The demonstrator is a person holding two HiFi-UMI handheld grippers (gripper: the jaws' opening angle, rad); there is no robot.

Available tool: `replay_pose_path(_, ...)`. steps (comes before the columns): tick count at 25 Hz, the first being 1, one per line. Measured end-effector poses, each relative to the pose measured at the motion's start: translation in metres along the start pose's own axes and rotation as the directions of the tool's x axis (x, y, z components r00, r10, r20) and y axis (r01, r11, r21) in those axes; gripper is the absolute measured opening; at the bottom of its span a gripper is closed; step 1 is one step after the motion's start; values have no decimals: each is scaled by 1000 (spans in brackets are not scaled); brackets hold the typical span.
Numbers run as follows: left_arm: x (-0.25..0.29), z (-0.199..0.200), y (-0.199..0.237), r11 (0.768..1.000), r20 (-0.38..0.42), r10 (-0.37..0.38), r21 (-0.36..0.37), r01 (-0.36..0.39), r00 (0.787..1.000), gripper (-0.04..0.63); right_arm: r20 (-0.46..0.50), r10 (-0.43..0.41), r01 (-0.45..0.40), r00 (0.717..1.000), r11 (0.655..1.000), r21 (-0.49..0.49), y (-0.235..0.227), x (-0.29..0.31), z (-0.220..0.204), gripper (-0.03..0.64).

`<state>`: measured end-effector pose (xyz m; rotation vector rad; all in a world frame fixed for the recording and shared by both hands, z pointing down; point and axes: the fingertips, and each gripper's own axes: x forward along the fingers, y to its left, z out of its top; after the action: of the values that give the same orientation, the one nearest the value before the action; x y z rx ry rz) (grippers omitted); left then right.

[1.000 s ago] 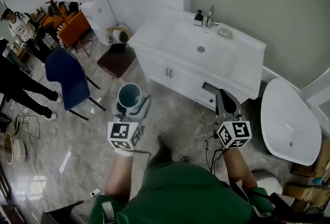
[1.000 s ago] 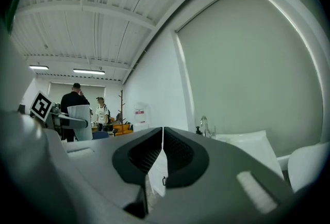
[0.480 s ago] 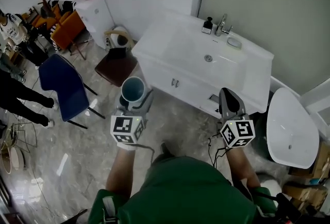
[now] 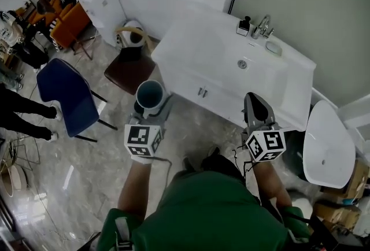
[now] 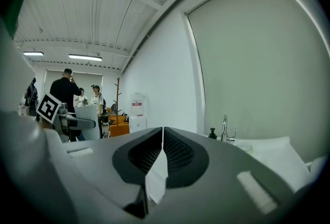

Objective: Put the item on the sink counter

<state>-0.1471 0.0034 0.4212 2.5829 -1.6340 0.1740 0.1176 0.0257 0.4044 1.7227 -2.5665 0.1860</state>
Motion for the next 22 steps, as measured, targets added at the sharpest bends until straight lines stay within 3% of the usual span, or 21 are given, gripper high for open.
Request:
replay_pose_path(13,122,7,52,997,-12,75,-7,-75,997,368,-2,156,-156,988,987,43,-41,169,3,8)
replay_pose_path(22,227,10,79,986,-41,166,10,-165,985,368,-46,248,-245,968,967,74,-104,265,5,8)
